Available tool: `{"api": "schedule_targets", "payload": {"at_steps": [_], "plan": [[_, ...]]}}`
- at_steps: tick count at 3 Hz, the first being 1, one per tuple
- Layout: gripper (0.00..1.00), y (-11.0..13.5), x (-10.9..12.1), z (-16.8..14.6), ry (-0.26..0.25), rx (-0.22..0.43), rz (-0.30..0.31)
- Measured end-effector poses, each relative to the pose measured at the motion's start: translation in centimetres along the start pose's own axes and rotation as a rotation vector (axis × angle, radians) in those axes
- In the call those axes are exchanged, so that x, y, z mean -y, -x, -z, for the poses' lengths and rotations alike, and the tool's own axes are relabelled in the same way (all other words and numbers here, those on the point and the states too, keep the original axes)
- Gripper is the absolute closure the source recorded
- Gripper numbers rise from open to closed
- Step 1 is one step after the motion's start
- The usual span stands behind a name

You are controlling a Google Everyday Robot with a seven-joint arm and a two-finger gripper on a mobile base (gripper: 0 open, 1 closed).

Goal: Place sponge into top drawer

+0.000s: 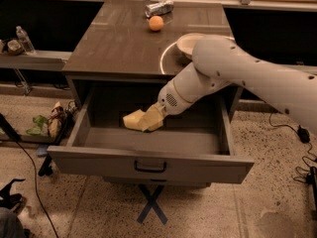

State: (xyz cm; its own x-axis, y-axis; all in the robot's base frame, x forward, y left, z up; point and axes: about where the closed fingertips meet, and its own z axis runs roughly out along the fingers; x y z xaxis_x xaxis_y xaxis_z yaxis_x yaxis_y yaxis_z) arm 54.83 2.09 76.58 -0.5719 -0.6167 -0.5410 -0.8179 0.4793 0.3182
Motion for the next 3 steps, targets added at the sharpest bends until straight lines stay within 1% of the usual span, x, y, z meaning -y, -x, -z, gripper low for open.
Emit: {"api": "schedule_targets", "payload": {"at_steps": [1,2,3], "plan": [[0.97,-3.6,1.5,-4.4,-0.098,-0.085,-0.09],[0.74,-5.1,3.7,-5.8,-0.188,-0.114,-0.189],[0.51,-4.8,6.3,-6.0,-0.26,-0.112,-0.249]]}}
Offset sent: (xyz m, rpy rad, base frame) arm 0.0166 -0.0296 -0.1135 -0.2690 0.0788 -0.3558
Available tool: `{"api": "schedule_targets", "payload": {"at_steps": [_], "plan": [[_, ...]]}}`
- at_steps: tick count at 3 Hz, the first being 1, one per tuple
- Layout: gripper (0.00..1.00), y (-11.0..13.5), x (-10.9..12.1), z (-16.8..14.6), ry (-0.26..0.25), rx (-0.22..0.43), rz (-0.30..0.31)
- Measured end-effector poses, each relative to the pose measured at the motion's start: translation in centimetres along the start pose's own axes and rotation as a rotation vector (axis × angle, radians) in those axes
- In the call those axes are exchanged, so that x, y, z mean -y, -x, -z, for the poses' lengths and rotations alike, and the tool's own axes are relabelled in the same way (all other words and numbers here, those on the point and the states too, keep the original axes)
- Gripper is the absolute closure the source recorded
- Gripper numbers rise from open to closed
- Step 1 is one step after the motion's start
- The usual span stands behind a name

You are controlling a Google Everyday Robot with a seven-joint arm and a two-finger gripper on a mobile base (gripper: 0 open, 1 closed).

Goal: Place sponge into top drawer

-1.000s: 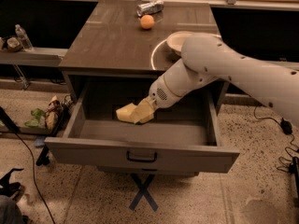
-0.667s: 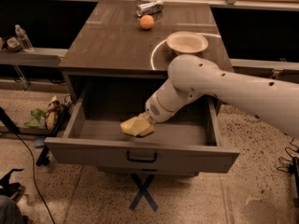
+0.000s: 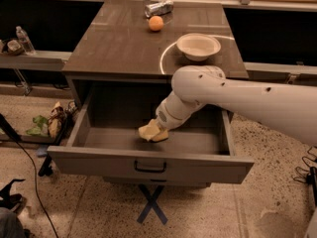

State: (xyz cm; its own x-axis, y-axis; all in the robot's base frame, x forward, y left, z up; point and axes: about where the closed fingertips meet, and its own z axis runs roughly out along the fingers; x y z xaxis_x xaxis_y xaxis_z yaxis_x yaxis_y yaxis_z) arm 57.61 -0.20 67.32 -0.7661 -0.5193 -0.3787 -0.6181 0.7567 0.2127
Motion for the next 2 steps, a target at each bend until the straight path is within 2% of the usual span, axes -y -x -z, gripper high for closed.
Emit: {"api": "schedule_targets", "payload": {"at_steps": [2], "plan": [[0.05,0.88,1.77,0.3,-0.05,0.019,-0.073]]}}
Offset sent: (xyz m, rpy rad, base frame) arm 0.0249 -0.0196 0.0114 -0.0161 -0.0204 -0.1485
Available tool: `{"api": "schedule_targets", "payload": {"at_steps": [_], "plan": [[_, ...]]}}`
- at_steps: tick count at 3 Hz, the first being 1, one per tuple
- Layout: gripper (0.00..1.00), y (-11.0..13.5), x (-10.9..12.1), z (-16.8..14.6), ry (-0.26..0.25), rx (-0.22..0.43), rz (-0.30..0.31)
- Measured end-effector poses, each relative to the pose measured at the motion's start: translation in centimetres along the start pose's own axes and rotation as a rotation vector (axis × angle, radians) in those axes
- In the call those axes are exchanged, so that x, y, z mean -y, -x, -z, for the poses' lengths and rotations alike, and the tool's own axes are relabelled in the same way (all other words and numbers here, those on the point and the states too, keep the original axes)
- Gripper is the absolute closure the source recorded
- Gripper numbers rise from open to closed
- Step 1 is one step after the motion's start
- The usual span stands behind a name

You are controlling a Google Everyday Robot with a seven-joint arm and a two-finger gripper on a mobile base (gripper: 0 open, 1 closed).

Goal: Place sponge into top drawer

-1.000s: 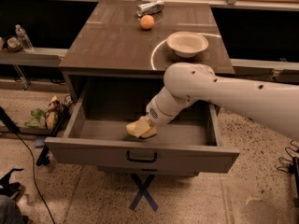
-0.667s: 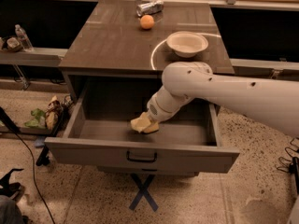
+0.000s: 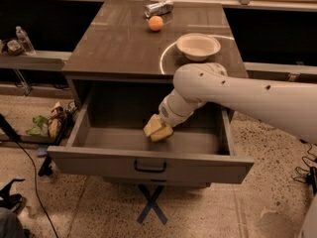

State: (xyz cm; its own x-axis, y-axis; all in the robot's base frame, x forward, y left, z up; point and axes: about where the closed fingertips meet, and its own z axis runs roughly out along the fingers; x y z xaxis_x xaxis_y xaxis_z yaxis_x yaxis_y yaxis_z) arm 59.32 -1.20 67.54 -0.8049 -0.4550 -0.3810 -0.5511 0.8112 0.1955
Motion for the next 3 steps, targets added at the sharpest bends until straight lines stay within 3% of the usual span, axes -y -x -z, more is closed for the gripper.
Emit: {"api": "schedule_targets", "payload": {"at_steps": [2,3], "plan": [[0.0,0.5,0.3,1.8,-0.016,0.016,-0.038],[0.18,1.3,0.5,4.3,0.007,0.034,-0.038]]}}
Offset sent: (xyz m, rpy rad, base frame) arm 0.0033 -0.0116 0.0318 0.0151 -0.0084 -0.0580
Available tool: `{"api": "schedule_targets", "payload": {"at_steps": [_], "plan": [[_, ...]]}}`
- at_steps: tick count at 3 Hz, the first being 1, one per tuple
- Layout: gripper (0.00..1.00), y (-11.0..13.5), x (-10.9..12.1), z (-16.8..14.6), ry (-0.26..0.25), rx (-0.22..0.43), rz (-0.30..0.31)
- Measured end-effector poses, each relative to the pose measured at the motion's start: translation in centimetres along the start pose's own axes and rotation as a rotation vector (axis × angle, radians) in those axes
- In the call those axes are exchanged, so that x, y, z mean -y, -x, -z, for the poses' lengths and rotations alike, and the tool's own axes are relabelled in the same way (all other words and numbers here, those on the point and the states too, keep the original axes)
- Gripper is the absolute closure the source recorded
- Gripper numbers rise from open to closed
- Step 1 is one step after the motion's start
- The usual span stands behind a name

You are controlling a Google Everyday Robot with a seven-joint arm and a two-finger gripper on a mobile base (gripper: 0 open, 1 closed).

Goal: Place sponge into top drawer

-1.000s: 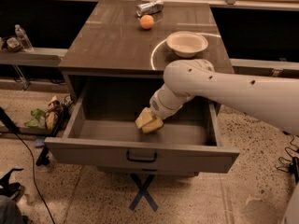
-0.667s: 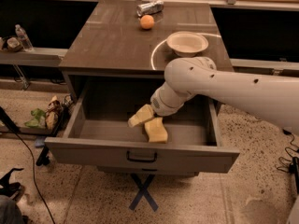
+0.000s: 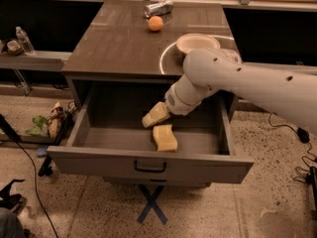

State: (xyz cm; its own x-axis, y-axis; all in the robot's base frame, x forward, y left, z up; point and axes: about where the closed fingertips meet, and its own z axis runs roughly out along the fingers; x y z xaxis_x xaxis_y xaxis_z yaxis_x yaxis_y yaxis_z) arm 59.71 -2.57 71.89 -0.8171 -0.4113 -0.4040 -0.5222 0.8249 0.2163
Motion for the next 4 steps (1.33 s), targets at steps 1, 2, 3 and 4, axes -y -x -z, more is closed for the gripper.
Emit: {"api": "schedule_targets", "payload": {"at_steps": [1,2,3,4], "plan": [[0.42,2.7,0.2,3.9,-0.002,0.036,0.061],[0.65,6.8,0.2,8.4,-0.013,0.131,0.143],[0.61,7.6,0.1,9.0,-0.014,0.146,0.157],[0.38,7.6,0.0,8.9,-0.013,0.146,0.159]]}}
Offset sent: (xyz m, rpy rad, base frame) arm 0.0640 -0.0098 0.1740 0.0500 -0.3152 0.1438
